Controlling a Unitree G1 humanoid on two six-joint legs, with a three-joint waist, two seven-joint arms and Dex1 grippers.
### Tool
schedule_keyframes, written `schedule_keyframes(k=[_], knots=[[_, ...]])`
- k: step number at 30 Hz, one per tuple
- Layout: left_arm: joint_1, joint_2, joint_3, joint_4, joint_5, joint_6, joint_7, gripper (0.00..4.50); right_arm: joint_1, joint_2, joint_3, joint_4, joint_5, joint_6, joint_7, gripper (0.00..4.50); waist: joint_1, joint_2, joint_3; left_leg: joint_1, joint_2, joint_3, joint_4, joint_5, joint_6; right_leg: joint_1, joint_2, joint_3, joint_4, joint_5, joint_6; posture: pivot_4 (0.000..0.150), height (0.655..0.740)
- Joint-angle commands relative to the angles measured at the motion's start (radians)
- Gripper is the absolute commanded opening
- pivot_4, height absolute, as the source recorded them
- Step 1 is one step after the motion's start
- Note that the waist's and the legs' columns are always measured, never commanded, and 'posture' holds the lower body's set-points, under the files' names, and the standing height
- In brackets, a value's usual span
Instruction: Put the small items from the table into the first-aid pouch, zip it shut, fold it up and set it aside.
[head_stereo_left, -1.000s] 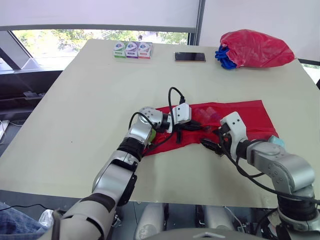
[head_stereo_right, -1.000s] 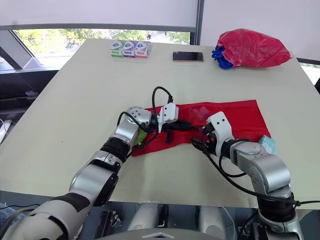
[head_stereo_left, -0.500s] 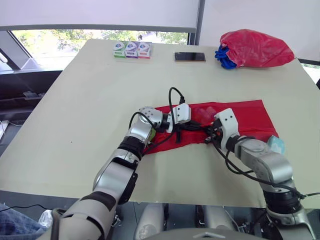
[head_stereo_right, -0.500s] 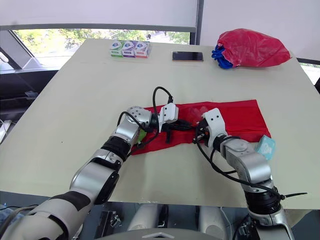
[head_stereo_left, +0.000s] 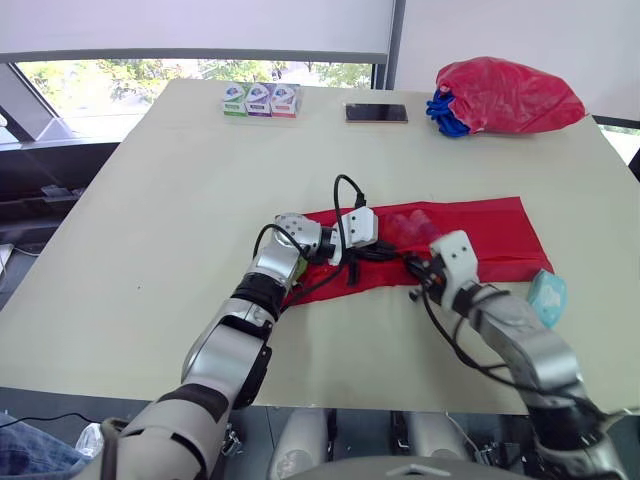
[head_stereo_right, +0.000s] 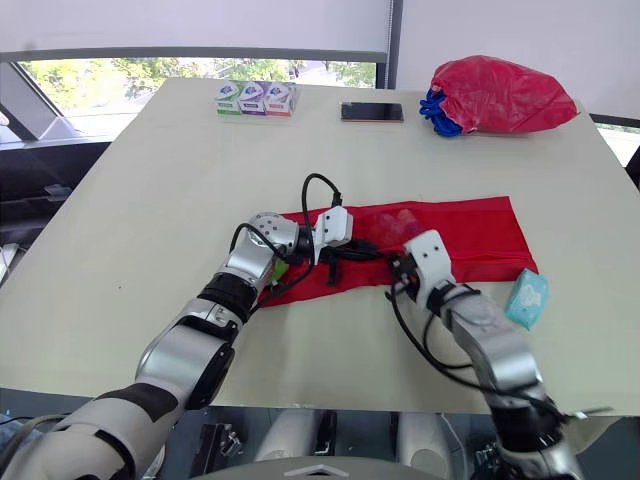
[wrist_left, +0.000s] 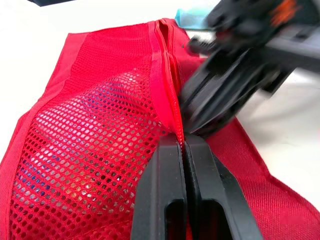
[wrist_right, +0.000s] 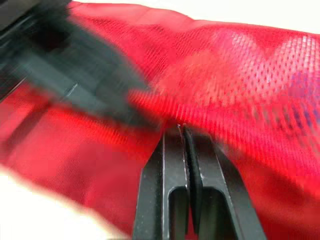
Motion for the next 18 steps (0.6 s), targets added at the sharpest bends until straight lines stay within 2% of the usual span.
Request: schedule_keyframes(k=[1,5,8,9,11,15,18], knots=[[-0.023,0.031,0.023,0.016,0.004,-0.023,0.017,0.00,0.101,-0.078,-0.130,-0.135,0.027,-0.122,0.067,0.08,0.000,0.000,0.000,0.000,0.000,0.000,0.000,0.000,0.000,0.000,0.000,0.000,0.000,0.000,0.000,0.150,0.7400],[-0.014,0.077,0.035,0.023,0.000,-0.020,0.027,0.00,0.221,-0.114,-0.311,-0.205,0.141,-0.199,0.138,0.08,-0.003,0.000,0.000,0.001,0.001,0.001,0.000,0.000,0.000,0.000,0.001,0.000,0.000,0.000,0.000,0.150,0.7400],[0.001,0.097,0.036,0.010,-0.005,-0.019,0.027,0.00,0.278,-0.117,-0.383,-0.230,0.209,-0.208,0.162,0.08,-0.003,0.000,0.000,0.003,0.003,0.001,0.000,0.000,0.000,0.001,0.002,0.001,0.001,0.000,0.000,0.150,0.7400],[0.023,0.123,0.047,-0.015,-0.012,-0.005,0.028,0.00,0.352,-0.122,-0.441,-0.240,0.226,-0.248,0.204,0.32,-0.001,0.000,0.000,0.003,0.003,0.002,0.000,0.000,0.000,0.001,0.003,0.001,0.001,0.000,0.000,0.150,0.7400],[0.055,0.160,0.060,-0.051,-0.020,0.015,0.030,0.00,0.447,-0.128,-0.515,-0.253,0.259,-0.301,0.260,0.92,0.002,0.001,-0.001,0.002,0.003,0.001,-0.001,0.000,0.000,0.001,0.002,0.001,0.001,0.000,0.000,0.150,0.7400],[0.109,0.227,0.084,-0.120,-0.035,0.049,0.031,0.00,0.568,-0.140,-0.635,-0.261,0.338,-0.383,0.358,3.00,-0.003,0.001,-0.001,0.003,0.005,0.004,-0.002,0.000,0.000,0.000,0.002,0.003,0.000,0.000,0.000,0.150,0.7400],[0.151,0.287,0.096,-0.156,-0.038,0.070,0.024,0.00,0.615,-0.152,-0.711,-0.268,0.396,-0.416,0.404,4.39,-0.002,0.001,-0.001,0.005,0.006,0.005,-0.001,0.000,0.000,0.001,0.001,0.004,0.000,0.000,0.000,0.150,0.7400]])
